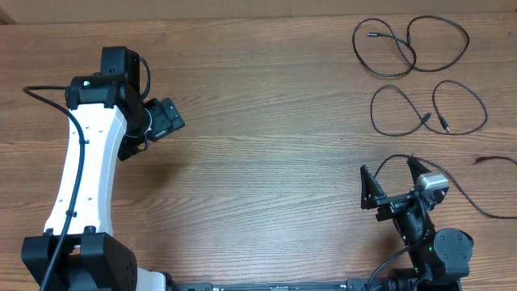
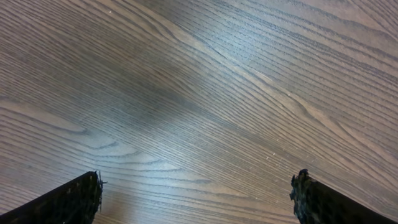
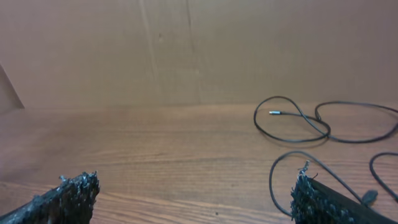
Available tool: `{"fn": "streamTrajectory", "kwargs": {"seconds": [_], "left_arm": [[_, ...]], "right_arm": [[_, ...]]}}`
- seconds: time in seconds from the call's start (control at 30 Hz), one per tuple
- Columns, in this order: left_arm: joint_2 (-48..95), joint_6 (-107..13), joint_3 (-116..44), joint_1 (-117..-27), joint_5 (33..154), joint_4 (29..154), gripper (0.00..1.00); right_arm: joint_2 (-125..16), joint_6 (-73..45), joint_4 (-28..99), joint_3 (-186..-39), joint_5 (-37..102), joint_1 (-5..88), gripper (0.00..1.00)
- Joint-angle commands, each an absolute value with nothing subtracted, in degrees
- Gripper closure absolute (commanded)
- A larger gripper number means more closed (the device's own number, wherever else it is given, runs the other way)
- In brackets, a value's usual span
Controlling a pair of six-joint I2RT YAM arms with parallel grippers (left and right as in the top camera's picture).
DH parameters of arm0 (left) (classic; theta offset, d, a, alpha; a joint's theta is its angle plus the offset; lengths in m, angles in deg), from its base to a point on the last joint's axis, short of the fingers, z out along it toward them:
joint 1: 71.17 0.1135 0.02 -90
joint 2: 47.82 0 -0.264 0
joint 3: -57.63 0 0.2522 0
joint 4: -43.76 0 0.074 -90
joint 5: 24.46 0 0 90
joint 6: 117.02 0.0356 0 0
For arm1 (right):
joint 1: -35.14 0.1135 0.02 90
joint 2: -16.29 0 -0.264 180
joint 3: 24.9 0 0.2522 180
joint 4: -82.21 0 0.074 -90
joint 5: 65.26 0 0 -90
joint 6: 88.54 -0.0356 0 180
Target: Untangle cables
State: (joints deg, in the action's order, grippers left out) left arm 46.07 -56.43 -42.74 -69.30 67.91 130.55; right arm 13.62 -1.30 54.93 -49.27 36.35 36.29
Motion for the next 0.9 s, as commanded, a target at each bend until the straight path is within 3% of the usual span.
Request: {"fn": "streamTrajectory", "kwargs": {"seconds": [0.0, 0.37, 0.87], "left_arm": [[46.6, -56.4, -42.5, -69.8, 68.4, 130.5, 0.00], [46.6, -56.4, -42.5, -69.8, 68.4, 130.5, 0.00], [46.6, -56.4, -42.5, -69.8, 68.4, 130.5, 0.00]], "right_arm": [[16.0, -1.0, 57.1, -46.7, 36.4, 36.2, 0.00], [16.2, -1.0, 65.9, -39.4, 36.4, 36.2, 0.00], [16.1, -0.1, 64.2, -39.1, 32.1, 35.0, 0.00]]}}
